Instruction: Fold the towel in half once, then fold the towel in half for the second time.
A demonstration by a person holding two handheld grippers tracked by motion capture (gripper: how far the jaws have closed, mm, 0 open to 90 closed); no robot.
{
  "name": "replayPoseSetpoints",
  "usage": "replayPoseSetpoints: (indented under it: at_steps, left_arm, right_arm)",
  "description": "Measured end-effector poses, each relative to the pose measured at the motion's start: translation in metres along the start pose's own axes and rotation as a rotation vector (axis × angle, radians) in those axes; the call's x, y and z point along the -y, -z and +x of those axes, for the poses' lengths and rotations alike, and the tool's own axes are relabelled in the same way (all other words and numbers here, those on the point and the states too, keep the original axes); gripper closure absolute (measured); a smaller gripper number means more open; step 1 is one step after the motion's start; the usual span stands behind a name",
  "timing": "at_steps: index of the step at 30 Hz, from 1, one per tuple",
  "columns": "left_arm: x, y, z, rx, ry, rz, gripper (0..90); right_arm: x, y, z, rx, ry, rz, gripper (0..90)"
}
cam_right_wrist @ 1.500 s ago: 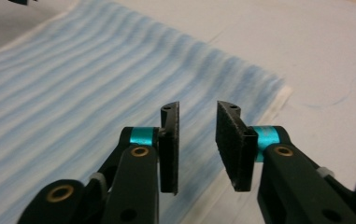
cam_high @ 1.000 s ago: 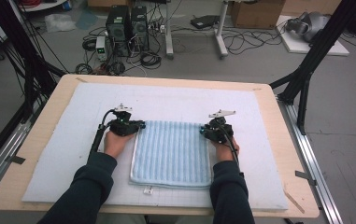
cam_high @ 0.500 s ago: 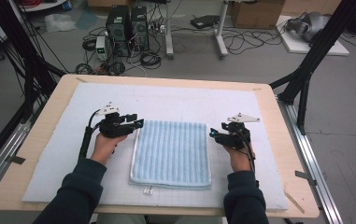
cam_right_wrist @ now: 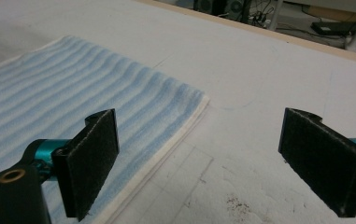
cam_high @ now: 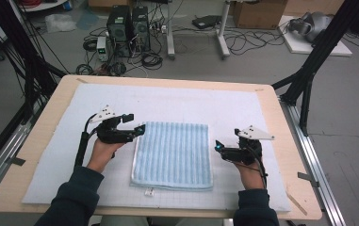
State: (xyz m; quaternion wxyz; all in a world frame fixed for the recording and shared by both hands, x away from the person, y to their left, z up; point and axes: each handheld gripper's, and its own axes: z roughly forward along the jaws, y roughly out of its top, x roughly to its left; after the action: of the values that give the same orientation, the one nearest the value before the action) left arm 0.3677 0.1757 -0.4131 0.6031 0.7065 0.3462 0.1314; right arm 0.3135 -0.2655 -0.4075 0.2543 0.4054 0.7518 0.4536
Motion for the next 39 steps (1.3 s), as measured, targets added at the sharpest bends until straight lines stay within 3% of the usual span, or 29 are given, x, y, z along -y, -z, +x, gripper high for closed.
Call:
replayPoseSetpoints:
  at_steps: [4, 15, 20, 22, 31, 39]
  left_arm:
    - [-0.001, 0.005, 0.000, -0.002, 0.005, -0.017, 20.9]
    - [-0.007, 0.012, 0.002, 0.015, 0.030, -0.042, 20.9]
    - [-0.013, 0.011, 0.006, 0.004, 0.035, -0.048, 20.1]
    - [-0.016, 0.010, 0.010, -0.005, 0.043, -0.021, 20.1]
    - [-0.020, -0.001, 0.025, -0.030, 0.089, 0.001, 20.2]
    - [-0.023, -0.028, 0.030, -0.085, 0.040, 0.094, 23.5]
  right_arm:
    - [-0.001, 0.000, 0.003, -0.027, 0.026, -0.005, 11.3]
    - [-0.001, 0.007, 0.002, -0.030, 0.008, -0.030, 11.2]
    - [0.000, 0.006, 0.002, -0.028, 0.012, -0.022, 11.2]
    - [0.001, 0.006, 0.002, -0.036, 0.005, -0.023, 11.2]
    - [0.002, 0.005, 0.001, -0.045, -0.005, -0.021, 11.3]
    - [0.004, 0.005, 0.003, -0.050, -0.006, -0.006, 11.3]
